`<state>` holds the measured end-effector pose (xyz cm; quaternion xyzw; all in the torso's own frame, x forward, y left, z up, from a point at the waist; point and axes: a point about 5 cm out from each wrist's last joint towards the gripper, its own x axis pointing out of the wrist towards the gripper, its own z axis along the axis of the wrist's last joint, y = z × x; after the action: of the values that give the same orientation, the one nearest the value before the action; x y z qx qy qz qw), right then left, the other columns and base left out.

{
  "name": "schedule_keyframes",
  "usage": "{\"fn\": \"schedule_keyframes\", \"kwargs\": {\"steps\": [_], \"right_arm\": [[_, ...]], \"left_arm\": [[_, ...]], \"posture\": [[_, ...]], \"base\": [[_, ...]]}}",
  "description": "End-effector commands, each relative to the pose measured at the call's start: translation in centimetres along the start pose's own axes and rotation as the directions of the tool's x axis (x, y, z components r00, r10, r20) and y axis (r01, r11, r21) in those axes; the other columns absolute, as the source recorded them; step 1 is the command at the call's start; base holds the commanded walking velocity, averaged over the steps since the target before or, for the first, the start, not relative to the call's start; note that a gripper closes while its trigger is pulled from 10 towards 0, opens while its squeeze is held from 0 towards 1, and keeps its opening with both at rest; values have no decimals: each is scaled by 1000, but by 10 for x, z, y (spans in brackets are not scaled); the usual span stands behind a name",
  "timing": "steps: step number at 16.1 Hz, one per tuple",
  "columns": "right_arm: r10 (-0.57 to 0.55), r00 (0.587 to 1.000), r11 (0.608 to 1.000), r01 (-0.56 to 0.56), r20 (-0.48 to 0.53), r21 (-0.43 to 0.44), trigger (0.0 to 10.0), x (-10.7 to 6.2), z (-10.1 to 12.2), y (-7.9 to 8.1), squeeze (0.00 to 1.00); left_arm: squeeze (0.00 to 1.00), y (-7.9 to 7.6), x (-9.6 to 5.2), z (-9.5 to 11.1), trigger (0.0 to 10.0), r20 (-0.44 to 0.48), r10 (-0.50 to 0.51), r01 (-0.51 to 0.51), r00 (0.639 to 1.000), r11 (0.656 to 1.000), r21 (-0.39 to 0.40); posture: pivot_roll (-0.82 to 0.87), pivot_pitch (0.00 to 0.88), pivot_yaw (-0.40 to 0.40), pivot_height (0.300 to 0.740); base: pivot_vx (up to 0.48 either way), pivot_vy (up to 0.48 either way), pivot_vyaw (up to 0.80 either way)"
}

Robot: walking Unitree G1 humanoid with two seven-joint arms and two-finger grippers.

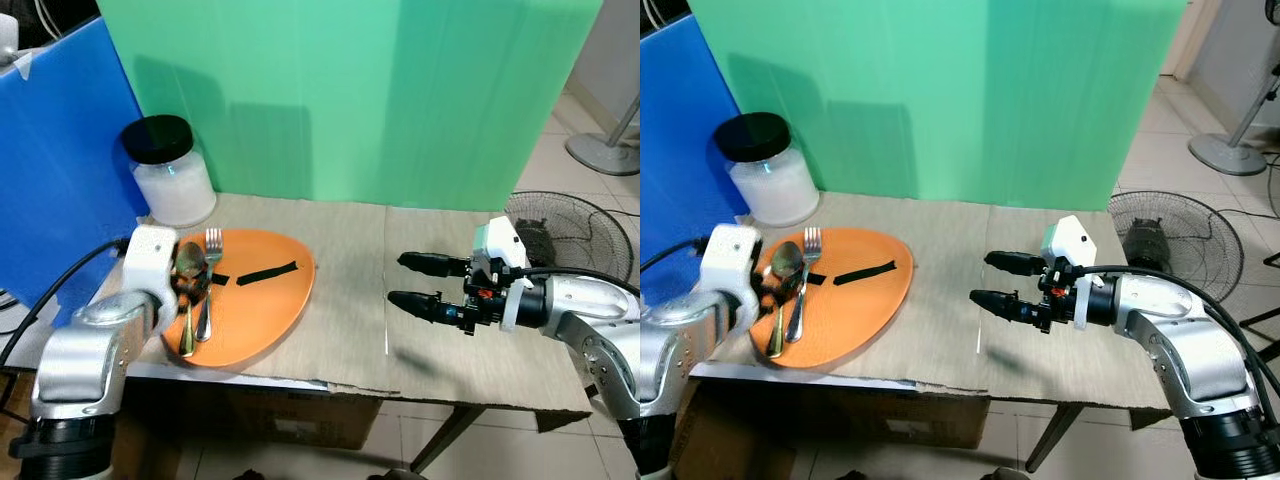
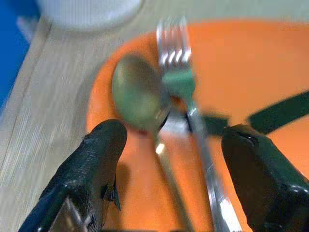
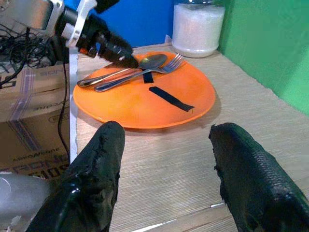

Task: Setting the table

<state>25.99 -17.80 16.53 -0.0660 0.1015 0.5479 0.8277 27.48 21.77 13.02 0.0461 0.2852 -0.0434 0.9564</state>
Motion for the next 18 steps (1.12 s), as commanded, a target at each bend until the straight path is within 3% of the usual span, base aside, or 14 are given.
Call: {"fn": "schedule_keyframes", "kwargs": {"steps": [1,2,4,6,10,15,17,18], "right_arm": [[2,1000,999,-2,2,-35,10000,-1,6,-3,0],[3,1000,999,-3,0,-36,10000,-1,6,-3,0],[5,1000,999,-5,-3,-36,10000,-1,6,-4,0],[12,1000,999,-12,-8,-30,10000,-2,5,-3,0],[19,1000,1000,-20,-12,-23,10000,-1,3,-2,0],[27,999,999,-28,-18,-25,10000,-1,3,-3,0],[27,999,999,-28,-20,-25,10000,-2,3,-3,0],[28,999,999,-29,-21,-24,10000,-2,3,-3,0]], "left_arm": [[0,-4,-1,9,10000,38,-21,21,999,1000,9],[0,-14,1,12,10000,51,-78,76,996,996,34],[0,-20,4,11,10000,33,-94,93,995,995,38],[0,-14,10,1,10000,-39,3,-3,999,1000,-5],[0,-9,11,-3,10000,-52,39,-39,998,999,-5],[0,-18,17,-5,10000,-33,-42,42,999,999,-24],[0,-21,18,-4,9529,-40,-65,64,997,998,-21],[0,-22,19,-5,8706,-46,-74,73,996,997,-23]], "posture": [[-66,0,21,740],[-66,0,21,740],[-69,0,22,740],[-72,0,23,740],[-71,0,24,740],[-70,0,22,740],[-70,0,22,740],[-75,0,25,740]], "base": [[0,0,0],[0,0,0],[0,0,0],[0,0,0],[0,0,0],[0,0,0],[0,0,0],[0,0,0]]}}
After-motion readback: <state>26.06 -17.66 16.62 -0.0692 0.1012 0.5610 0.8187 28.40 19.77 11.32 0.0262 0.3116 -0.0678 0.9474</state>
